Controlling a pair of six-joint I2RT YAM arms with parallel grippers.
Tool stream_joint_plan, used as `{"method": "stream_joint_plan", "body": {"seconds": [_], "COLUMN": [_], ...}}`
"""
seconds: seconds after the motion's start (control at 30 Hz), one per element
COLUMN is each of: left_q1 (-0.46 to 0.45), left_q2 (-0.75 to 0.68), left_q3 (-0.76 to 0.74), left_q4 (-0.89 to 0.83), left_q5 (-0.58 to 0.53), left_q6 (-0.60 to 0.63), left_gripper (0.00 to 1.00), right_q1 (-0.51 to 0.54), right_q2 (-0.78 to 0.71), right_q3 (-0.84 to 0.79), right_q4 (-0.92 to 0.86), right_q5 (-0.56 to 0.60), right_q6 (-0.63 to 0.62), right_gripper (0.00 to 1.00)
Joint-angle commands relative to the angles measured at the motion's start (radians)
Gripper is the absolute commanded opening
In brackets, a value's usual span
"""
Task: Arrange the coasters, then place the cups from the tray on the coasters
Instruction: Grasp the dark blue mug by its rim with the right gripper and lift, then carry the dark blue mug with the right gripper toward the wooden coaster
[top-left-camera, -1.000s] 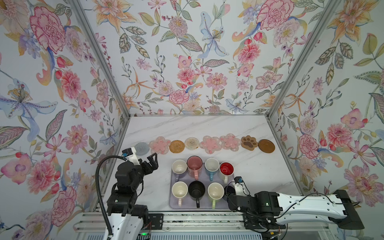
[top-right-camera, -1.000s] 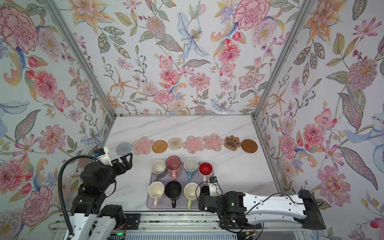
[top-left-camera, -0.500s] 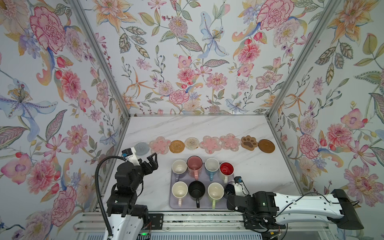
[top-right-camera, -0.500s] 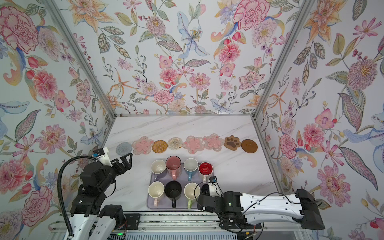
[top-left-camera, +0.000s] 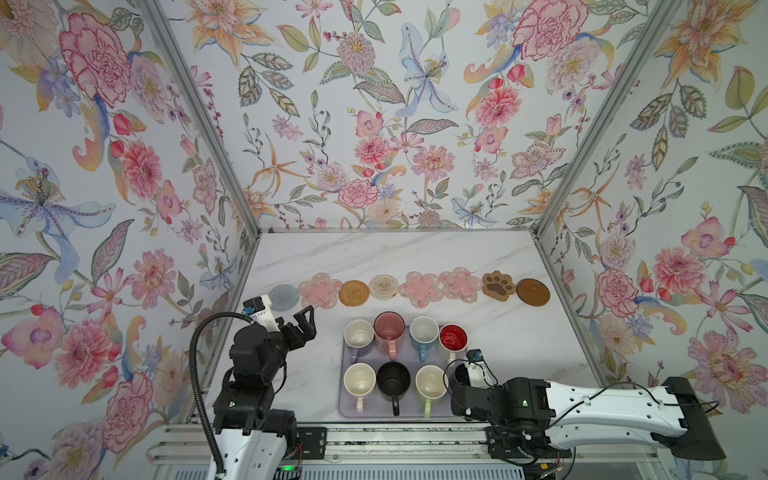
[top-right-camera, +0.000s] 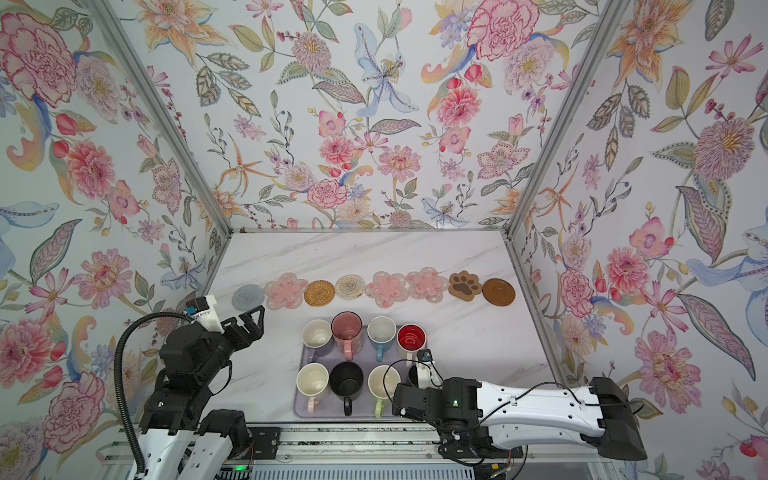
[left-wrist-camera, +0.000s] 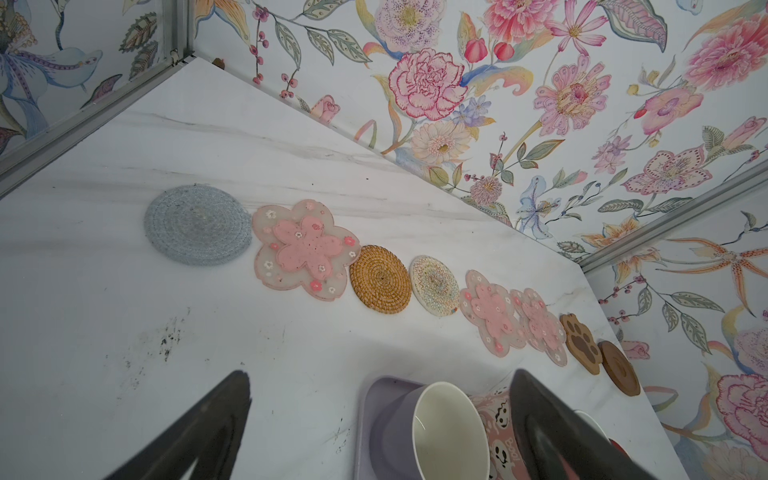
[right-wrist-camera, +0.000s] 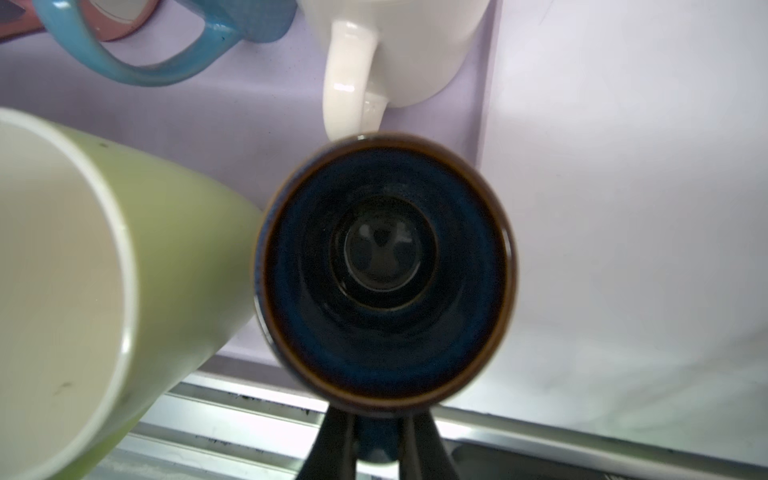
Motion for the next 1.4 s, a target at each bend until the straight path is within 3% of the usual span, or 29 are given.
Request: {"method": "stream_joint_plan", "body": {"seconds": [0.0, 0.2, 0.37, 0.5, 0.57, 0.63, 0.77, 0.9, 1.37], "left_q1": [0.000, -0.001, 0.000, 0.000, -0.001, -0.001, -0.001, 0.000, 0.000], "left_q2": [-0.004, -0.009, -0.008, -0.008, -0.006, -0.004, 0.005, 0.020, -0.005], "left_q3": [-0.002, -0.004, -0.005, -0.006, -0.006, -0.007, -0.007, -0.001, -0.009], "left_q4": [0.007, 0.009, 0.011, 0.013, 0.014, 0.016, 0.017, 0.007, 0.018], "left_q5": [-0.008, -0.007, -0.008, -0.006, -0.006, -0.004, 0.003, -0.001, 0.007], "left_q6": [0.008, 0.007, 0.006, 0.006, 0.006, 0.006, 0.008, 0.008, 0.006], "left_gripper": [0.99, 0.99, 0.99, 0.99, 0.99, 0.99, 0.99, 0.99, 0.99], "right_q1": [-0.023, -0.174, -0.409, -0.672, -0.864, -1.007, -1.069, -1.052, -1.360], "right_q2": [-0.014, -0.089, -0.154, -0.145, -0.130, -0.100, -0.004, 0.087, 0.315], "right_q3": [0.086, 0.117, 0.147, 0.209, 0.213, 0.232, 0.316, 0.423, 0.433], "right_q4": [-0.131, -0.233, -0.247, -0.218, -0.104, -0.067, -0.003, 0.039, 0.274], "right_q5": [0.063, 0.047, 0.040, 0.029, -0.148, -0.222, -0.204, -0.204, -0.216], "right_q6": [-0.003, -0.005, -0.159, -0.362, -0.502, -0.571, -0.628, -0.621, -0.822], "right_gripper": [0.00, 0.00, 0.00, 0.00, 0.00, 0.00, 0.00, 0.00, 0.00]}}
